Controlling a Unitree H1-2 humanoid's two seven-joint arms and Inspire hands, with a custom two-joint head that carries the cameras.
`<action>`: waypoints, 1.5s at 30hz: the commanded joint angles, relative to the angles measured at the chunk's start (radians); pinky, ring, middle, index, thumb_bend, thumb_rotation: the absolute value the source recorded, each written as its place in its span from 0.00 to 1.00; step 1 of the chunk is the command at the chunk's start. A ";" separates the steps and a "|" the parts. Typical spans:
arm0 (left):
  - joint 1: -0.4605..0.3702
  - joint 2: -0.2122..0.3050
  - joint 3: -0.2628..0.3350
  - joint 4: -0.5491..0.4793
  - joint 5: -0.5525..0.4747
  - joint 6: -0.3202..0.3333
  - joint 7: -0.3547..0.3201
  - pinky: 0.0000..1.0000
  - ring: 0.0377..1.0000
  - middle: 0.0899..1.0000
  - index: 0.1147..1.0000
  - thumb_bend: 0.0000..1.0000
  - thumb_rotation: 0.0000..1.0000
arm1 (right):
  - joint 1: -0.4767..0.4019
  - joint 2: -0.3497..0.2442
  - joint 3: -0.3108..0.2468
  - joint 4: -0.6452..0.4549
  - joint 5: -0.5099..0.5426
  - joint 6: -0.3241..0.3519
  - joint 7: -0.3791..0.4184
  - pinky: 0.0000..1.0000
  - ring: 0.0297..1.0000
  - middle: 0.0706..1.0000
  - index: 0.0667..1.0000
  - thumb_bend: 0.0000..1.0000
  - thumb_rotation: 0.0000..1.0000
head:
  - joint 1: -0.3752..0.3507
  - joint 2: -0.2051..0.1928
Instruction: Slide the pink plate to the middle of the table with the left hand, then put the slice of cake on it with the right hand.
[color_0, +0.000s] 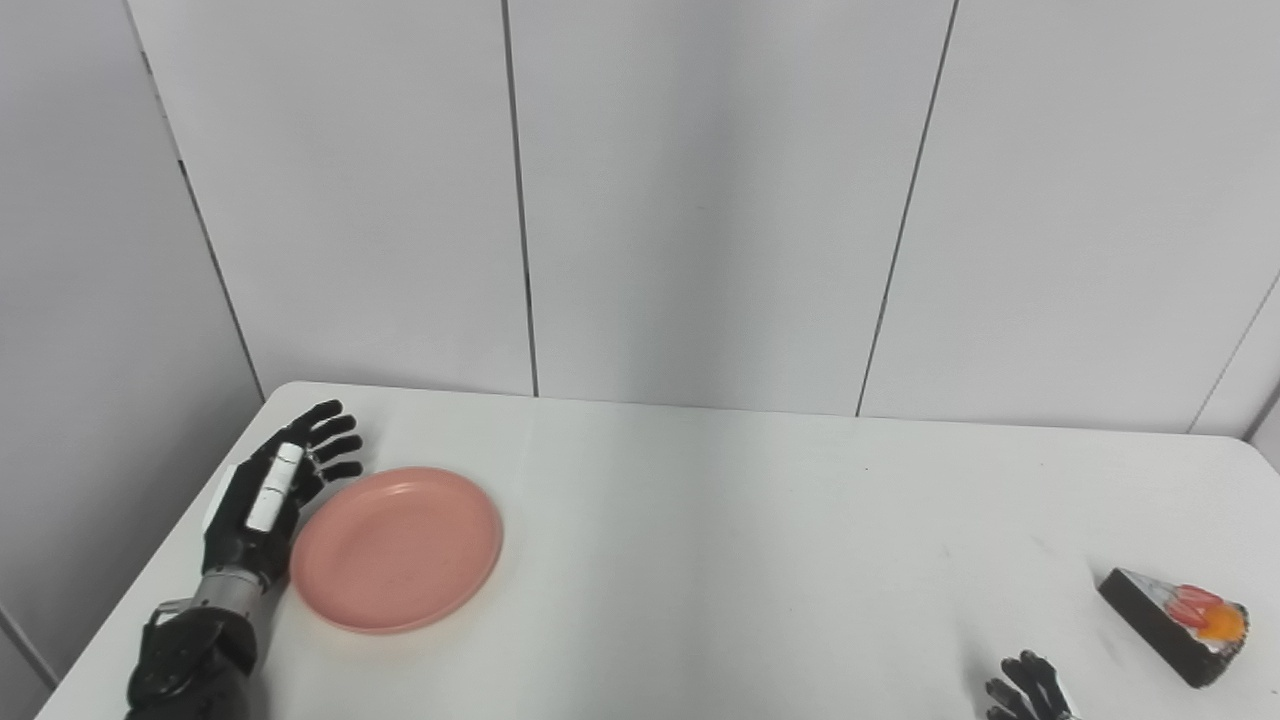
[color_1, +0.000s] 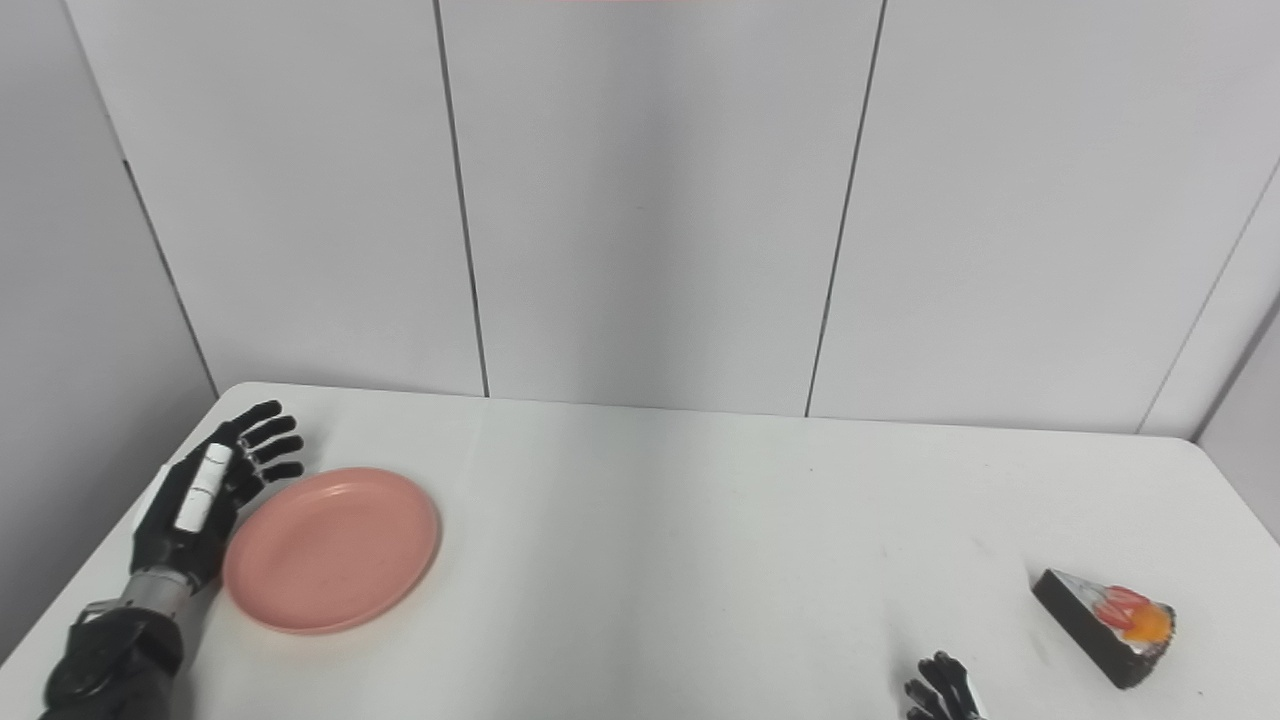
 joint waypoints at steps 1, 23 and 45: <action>0.031 -0.057 -0.005 -0.053 -0.005 0.018 0.057 0.69 0.75 0.77 0.70 0.83 0.71 | 0.015 0.001 0.008 0.048 -0.020 0.022 0.001 0.84 0.86 0.90 0.92 0.81 0.91 | 0.000 0.001; 0.160 -0.201 -0.137 -0.452 0.101 0.263 0.254 0.80 0.81 0.80 0.71 0.80 0.78 | 0.024 0.005 0.025 0.022 -0.026 0.027 -0.001 0.83 0.85 0.89 0.92 0.84 0.89 | -0.022 0.017; 0.211 -0.344 -0.198 -0.599 0.116 0.346 0.311 0.81 0.84 0.85 0.72 0.83 0.77 | 0.033 0.047 0.059 -0.012 -0.074 0.042 -0.029 0.81 0.84 0.88 0.90 0.81 0.85 | -0.166 0.062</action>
